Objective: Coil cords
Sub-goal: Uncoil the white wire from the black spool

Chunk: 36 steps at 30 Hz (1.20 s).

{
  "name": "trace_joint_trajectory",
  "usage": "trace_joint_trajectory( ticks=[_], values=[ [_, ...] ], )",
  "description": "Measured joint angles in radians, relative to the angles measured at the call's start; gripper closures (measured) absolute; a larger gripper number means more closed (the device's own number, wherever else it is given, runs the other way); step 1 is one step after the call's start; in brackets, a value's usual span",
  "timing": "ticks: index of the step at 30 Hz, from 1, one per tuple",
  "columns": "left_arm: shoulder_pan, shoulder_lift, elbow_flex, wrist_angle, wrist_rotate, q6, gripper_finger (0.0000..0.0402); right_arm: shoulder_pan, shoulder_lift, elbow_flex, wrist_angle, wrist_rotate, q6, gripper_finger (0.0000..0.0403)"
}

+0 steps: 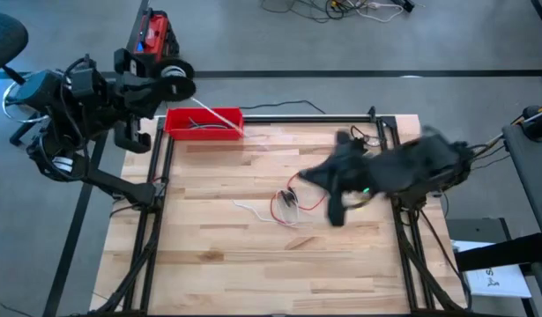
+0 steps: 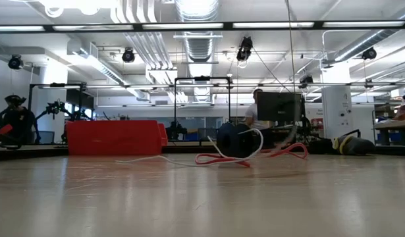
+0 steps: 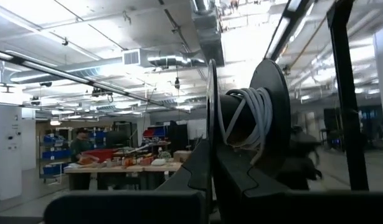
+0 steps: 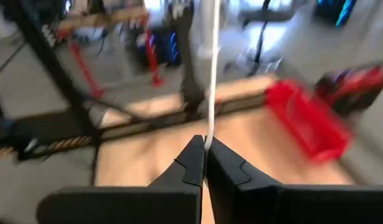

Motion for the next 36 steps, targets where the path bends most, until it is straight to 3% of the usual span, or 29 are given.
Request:
trace_joint_trajectory(
  ticks=[2,5,11,16,23,27,31,36],
  values=[
    [0.000,0.007,-0.001,-0.014,0.000,0.009,0.0401,0.000,0.047,-0.001,-0.055,-0.043,0.115,0.0401],
    [0.000,0.023,-0.001,-0.020,-0.026,0.022,0.0401,0.009,0.134,-0.003,0.019,-0.171,0.127,0.0401],
    [0.001,0.085,-0.013,-0.062,-0.176,0.103,0.0401,0.013,0.275,-0.002,0.472,-0.437,-0.179,0.0401],
    [0.004,0.147,-0.067,-0.129,-0.311,0.146,0.0401,0.014,0.280,-0.001,0.768,-0.473,-0.427,0.0401],
    [0.004,0.136,-0.219,-0.195,-0.388,0.138,0.0401,0.022,0.156,-0.001,0.855,-0.384,-0.610,0.0401],
    [0.004,0.079,-0.358,-0.199,-0.390,0.093,0.0401,0.027,0.075,0.001,0.810,-0.236,-0.653,0.0401],
    [0.000,-0.015,-0.501,-0.197,-0.388,0.046,0.0401,0.026,0.004,0.001,0.620,-0.079,-0.614,0.0401],
    [-0.002,-0.151,-0.621,-0.180,-0.260,-0.011,0.0401,0.024,-0.051,0.001,0.174,0.106,-0.309,0.0401]
  ],
)
